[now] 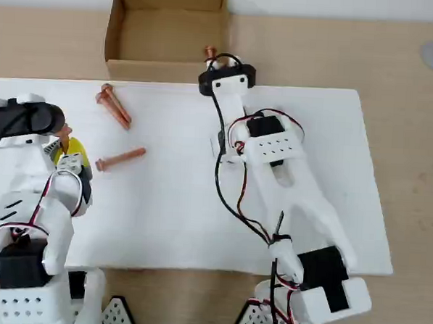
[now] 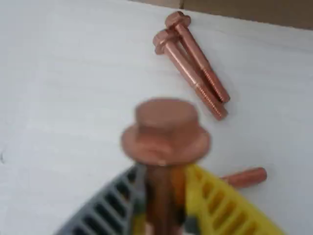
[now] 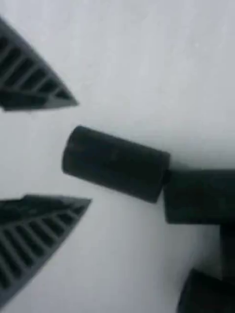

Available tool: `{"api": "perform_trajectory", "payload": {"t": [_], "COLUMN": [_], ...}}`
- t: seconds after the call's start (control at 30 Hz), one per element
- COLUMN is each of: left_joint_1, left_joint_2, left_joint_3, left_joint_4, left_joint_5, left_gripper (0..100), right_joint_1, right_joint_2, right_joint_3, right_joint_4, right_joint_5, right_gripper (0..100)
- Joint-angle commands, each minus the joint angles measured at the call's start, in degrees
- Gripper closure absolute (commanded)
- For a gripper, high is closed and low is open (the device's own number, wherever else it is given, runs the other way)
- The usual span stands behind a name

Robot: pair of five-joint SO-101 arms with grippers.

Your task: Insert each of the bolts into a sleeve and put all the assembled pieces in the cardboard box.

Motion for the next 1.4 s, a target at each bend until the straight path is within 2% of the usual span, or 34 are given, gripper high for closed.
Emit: {"api": "perform_trajectory", "payload": {"t": [0.0, 0.4, 0.97, 1.37], "left_joint_1": [0.62, 0.62, 0.62, 0.18], "left_joint_2": [-0.75, -0.75, -0.75, -0.84], "left_joint_3": [-0.44, -0.44, -0.44, -0.53], "left_joint_4": [-1.67, -1.67, -1.67, -1.23], "left_joint_5": [-0.26, -0.26, -0.09, -0.35], "left_gripper": [99, 99, 99, 99], "right_joint_1": [1.27, 6.64, 6.55, 6.9], "right_joint_2": [0.31, 12.18, 13.32, 21.14], "right_joint_3": [-0.4, -7.25, -8.84, -14.73], "right_joint_4": [-0.97, -1.41, -1.67, -1.23], "right_joint_5": [0.44, 0.26, 0.62, 0.7], "right_gripper": [83.9, 83.9, 83.9, 84.0]}}
